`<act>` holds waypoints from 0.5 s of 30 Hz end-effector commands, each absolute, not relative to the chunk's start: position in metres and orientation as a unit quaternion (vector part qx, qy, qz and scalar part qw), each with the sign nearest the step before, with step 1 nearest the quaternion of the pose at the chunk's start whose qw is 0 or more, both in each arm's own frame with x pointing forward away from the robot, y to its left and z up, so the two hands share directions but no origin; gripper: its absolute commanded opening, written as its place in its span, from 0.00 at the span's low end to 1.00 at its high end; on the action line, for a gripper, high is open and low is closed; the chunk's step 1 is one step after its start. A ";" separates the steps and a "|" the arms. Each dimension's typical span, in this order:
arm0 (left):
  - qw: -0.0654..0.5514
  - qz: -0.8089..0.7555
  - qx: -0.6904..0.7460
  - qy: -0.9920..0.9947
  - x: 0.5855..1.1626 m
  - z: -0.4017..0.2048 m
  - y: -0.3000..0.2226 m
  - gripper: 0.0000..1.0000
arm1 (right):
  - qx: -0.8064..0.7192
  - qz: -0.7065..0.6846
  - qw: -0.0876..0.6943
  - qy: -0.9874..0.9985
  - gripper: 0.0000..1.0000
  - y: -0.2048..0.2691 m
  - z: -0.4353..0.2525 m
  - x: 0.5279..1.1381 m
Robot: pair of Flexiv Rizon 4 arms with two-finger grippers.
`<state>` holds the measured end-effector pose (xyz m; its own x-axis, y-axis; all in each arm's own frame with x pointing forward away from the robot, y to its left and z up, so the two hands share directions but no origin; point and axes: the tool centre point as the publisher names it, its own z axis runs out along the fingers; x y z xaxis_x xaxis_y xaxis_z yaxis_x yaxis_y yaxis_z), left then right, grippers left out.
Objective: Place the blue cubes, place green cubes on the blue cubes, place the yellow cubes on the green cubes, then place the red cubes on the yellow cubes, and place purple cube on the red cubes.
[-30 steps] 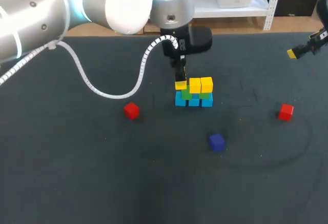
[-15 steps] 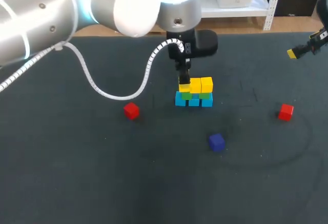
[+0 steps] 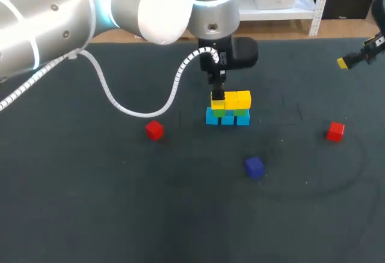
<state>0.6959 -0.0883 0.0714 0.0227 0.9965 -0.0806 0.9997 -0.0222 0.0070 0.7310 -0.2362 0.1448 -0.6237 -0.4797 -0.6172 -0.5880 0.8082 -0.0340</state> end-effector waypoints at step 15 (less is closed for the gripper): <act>0.024 -0.024 0.712 0.702 0.698 0.068 -0.090 0.20 | -0.297 0.085 0.315 0.897 1.00 -0.236 0.146 0.730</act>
<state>0.6957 -0.0884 0.0675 0.0153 0.9972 -0.0737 0.9999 -0.0151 0.0034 0.7310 -0.2362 0.1448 -0.6237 -0.4797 -0.6172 -0.5880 0.8082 -0.0340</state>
